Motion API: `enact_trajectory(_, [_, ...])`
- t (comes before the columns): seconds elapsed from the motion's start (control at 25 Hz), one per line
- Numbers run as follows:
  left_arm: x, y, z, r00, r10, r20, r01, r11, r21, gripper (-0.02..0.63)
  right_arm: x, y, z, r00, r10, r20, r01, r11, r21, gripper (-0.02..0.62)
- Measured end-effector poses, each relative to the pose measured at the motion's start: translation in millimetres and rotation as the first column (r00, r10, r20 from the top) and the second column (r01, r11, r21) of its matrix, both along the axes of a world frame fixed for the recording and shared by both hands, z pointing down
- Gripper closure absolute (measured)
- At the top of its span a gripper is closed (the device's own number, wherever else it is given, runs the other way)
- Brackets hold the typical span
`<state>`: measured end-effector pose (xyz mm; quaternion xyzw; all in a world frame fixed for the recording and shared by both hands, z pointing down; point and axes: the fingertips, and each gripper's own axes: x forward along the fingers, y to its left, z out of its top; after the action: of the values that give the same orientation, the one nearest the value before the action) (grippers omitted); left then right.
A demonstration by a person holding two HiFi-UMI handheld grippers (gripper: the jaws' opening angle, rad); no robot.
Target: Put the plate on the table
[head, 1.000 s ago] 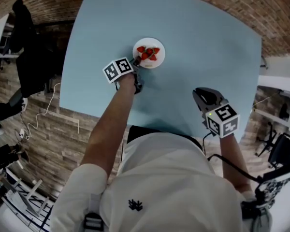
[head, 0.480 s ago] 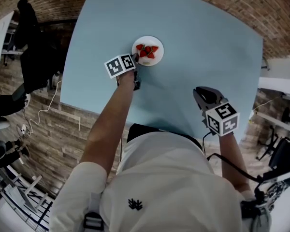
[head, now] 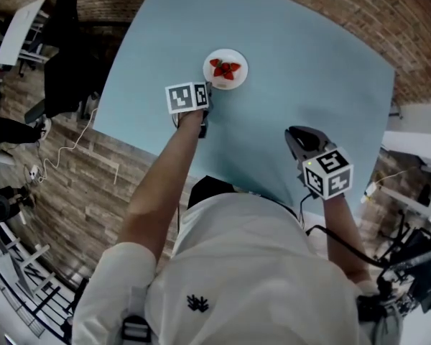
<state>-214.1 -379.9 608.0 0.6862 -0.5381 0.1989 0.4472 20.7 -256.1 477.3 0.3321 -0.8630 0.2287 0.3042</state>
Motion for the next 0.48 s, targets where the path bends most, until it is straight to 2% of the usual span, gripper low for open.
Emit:
enact_trajectory(0.2, [21, 38, -26, 0.999, 0.045, 0.021, -0.046, 0.998, 0.030, 0.511, 5, 18, -9, 0.999, -0.054, 0.005, 0.054, 0.998, 0.039, 0.552])
enact_trajectory(0.4, [63, 86, -58, 0.988, 0.148, 0.049, -0.151, 0.986, 0.072, 0.511, 10, 40, -10, 0.994, -0.112, 0.013, 0.111, 0.992, 0.057, 0.552])
enact_trajectory(0.48, [80, 109, -71, 0.984, 0.177, 0.034, -0.179, 0.980, 0.081, 0.511, 10, 51, -12, 0.991, -0.136, 0.019, 0.134, 0.989, 0.065, 0.552])
